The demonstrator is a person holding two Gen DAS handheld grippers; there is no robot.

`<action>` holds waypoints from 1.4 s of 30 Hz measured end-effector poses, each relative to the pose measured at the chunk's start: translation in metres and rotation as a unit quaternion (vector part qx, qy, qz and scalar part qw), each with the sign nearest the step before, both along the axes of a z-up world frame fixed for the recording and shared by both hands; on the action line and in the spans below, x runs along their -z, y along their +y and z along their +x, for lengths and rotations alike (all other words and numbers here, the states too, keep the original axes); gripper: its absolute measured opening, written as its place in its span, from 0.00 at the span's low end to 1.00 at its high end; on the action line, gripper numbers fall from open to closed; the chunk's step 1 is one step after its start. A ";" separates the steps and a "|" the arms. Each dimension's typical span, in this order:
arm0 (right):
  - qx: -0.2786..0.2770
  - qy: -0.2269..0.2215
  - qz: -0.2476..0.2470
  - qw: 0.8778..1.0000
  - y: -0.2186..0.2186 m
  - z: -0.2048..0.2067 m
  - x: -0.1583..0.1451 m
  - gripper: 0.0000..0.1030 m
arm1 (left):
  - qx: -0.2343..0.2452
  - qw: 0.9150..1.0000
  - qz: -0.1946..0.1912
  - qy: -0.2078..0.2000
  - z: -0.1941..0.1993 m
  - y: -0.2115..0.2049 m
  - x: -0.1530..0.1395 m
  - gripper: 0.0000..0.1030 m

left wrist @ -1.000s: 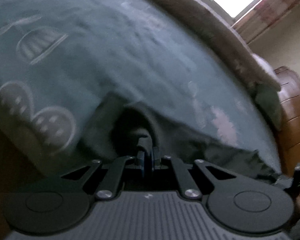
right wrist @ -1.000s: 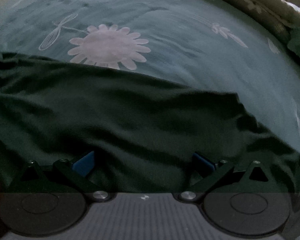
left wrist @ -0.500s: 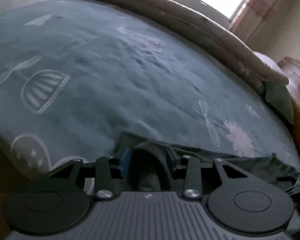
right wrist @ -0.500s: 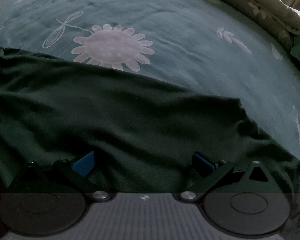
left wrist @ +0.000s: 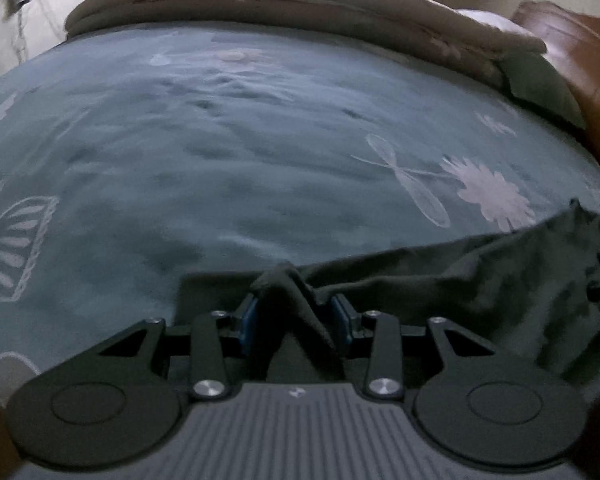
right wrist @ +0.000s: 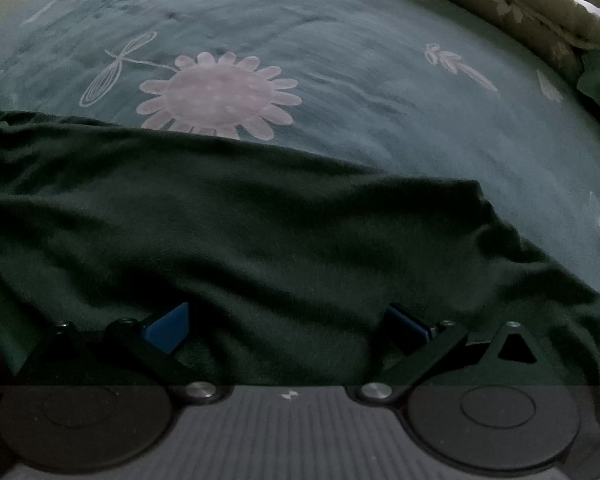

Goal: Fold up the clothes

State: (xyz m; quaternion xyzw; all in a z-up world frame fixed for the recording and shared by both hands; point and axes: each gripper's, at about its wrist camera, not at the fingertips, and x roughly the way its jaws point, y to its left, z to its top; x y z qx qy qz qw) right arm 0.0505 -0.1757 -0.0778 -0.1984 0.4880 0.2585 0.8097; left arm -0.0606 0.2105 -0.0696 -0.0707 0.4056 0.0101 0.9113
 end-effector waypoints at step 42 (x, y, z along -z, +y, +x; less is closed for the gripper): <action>-0.006 -0.007 -0.008 1.000 0.002 -0.002 -0.002 1.00 | 0.011 0.987 -0.137 -0.082 -0.021 0.061 -0.012 0.06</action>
